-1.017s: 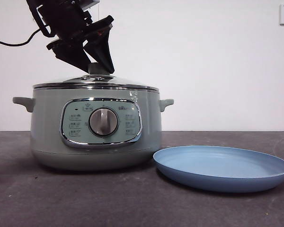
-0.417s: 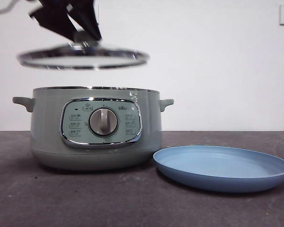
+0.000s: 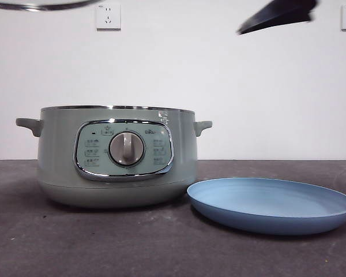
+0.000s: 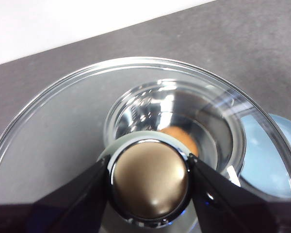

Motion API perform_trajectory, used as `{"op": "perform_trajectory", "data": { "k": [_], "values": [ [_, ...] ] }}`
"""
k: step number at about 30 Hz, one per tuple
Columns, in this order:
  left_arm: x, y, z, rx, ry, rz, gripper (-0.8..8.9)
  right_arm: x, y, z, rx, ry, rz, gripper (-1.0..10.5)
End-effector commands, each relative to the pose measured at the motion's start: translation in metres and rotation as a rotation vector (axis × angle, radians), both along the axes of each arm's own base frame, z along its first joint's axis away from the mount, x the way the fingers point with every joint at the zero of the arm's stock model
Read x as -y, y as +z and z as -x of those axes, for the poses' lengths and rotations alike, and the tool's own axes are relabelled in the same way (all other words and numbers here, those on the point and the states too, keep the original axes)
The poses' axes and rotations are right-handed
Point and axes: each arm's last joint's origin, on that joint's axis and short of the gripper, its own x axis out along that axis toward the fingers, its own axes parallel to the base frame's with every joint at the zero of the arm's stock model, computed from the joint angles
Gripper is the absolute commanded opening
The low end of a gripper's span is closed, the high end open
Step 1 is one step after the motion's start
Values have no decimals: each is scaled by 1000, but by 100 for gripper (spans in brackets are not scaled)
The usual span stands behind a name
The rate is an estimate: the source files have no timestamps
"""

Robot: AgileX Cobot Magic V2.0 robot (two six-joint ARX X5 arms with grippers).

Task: Take the potato out from the steamer,put the potato on the plate,close the lid

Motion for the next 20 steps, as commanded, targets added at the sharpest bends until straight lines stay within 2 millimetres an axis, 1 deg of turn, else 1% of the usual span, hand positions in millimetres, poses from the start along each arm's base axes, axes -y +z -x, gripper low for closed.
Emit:
{"op": "perform_trajectory", "data": {
  "k": [1,5,10,13,16,20],
  "values": [
    [-8,14,21,76,25,24,-9,-26,0,-21,-4,7,27,661],
    [-15,15,43,80,49,15,-9,-62,-2,-54,9,14,72,661],
    [-20,16,65,90,55,28,-9,-110,-15,-86,21,13,132,661],
    [-21,16,70,92,56,32,-9,-134,-29,-97,40,10,182,661],
    [-21,16,73,88,56,31,-9,-154,-46,-104,64,8,248,661],
    [-22,15,73,78,56,29,-9,-170,-71,-108,82,-7,334,661]
  ]
}}
